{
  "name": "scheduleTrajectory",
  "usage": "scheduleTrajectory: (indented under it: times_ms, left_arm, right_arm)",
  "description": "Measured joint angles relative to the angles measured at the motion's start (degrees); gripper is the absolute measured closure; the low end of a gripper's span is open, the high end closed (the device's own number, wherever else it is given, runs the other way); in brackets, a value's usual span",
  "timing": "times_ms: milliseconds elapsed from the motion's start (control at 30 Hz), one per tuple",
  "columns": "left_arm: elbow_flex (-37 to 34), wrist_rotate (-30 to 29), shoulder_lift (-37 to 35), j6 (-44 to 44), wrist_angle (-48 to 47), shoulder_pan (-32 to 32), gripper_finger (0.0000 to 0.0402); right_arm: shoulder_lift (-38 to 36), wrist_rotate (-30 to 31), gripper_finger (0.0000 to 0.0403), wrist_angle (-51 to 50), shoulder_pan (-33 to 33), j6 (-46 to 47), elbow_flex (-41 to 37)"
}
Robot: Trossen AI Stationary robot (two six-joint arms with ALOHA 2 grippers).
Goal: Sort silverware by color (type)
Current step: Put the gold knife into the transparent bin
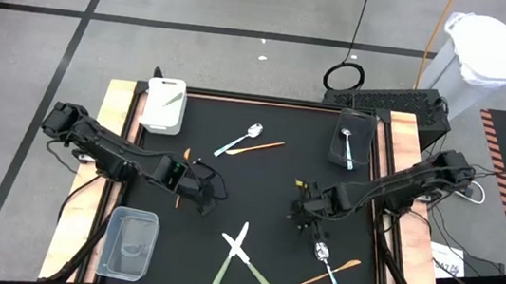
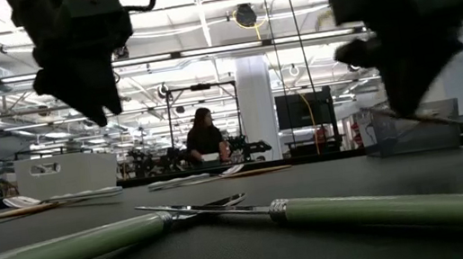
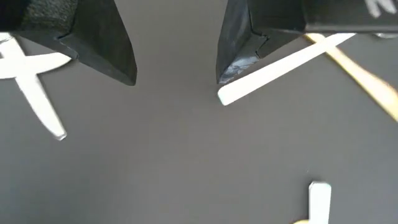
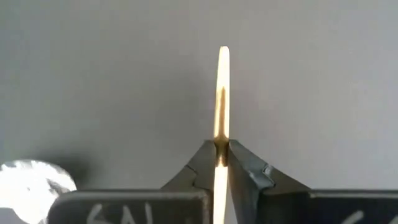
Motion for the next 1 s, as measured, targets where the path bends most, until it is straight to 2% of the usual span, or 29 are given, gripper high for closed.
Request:
scheduleTrajectory:
  times_ms: [133,300,467,633,833,1000]
  left_arm:
    - [0.0,0.0,0.0,4.3,6.5,0.7,0.018]
    - [0.0,-0.3,0.0,13.4,18.9,0.9,0.018]
    - [0.0,-0.9,0.0,19.1,28.5,0.9,0.018]
    - [0.0,-1.8,0.0,22.8,35.7,0.9,0.018]
    - [0.0,-6.4,0.0,28.1,46.2,1.9,0.018]
    - [0.0,-6.9,0.0,32.1,52.0,3.0,0.018]
  right_arm:
    - [-1.8,1.6,0.0384,2.2,-1.9,2.1,4.8]
    - [-4.6,1.9,0.0384,11.5,-4.6,5.0,8.8]
    - [-9.6,1.7,0.0383,22.8,-7.3,5.5,9.1]
    - [-13.0,1.6,0.0383,28.3,-10.3,7.8,9.1]
    - [-13.1,1.7,0.0383,30.4,-11.3,8.5,9.1]
    - [-12.0,1.4,0.0383,36.0,-11.2,8.5,9.1]
